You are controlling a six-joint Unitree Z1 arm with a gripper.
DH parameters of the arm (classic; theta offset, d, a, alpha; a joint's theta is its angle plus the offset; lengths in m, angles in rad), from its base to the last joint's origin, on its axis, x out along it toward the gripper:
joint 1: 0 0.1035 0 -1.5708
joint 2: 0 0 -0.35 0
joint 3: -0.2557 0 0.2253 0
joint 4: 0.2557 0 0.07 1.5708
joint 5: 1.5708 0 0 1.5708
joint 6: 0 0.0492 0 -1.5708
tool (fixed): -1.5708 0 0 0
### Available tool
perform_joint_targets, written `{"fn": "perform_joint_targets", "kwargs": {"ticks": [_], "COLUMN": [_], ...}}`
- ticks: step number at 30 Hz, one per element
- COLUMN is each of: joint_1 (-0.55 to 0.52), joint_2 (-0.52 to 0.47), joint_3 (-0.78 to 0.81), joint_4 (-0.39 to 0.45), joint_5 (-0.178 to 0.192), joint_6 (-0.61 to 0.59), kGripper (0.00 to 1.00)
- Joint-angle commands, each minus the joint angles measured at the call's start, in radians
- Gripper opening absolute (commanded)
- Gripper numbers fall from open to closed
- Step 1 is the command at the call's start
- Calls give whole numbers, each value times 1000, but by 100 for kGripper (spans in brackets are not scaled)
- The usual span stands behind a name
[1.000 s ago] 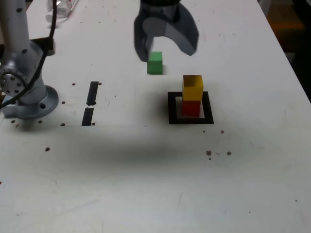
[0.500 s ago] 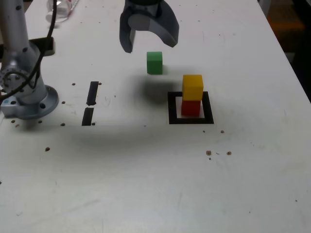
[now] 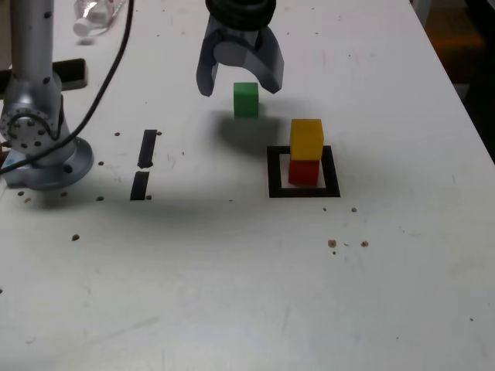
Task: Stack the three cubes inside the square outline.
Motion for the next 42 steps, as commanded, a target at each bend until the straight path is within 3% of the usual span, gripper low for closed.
{"fn": "perform_joint_targets", "kwargs": {"ticks": [1, 22, 36, 42], "joint_1": [14, 97, 149, 155], "joint_2": [14, 102, 126, 137], "joint_3": [-3, -62, -59, -59], "joint_4": [-4, -51, -62, -66], "joint_5": [-1, -43, -48, -70], "joint_6": [7, 92, 136, 154], "kGripper": [97, 98, 96, 94]}}
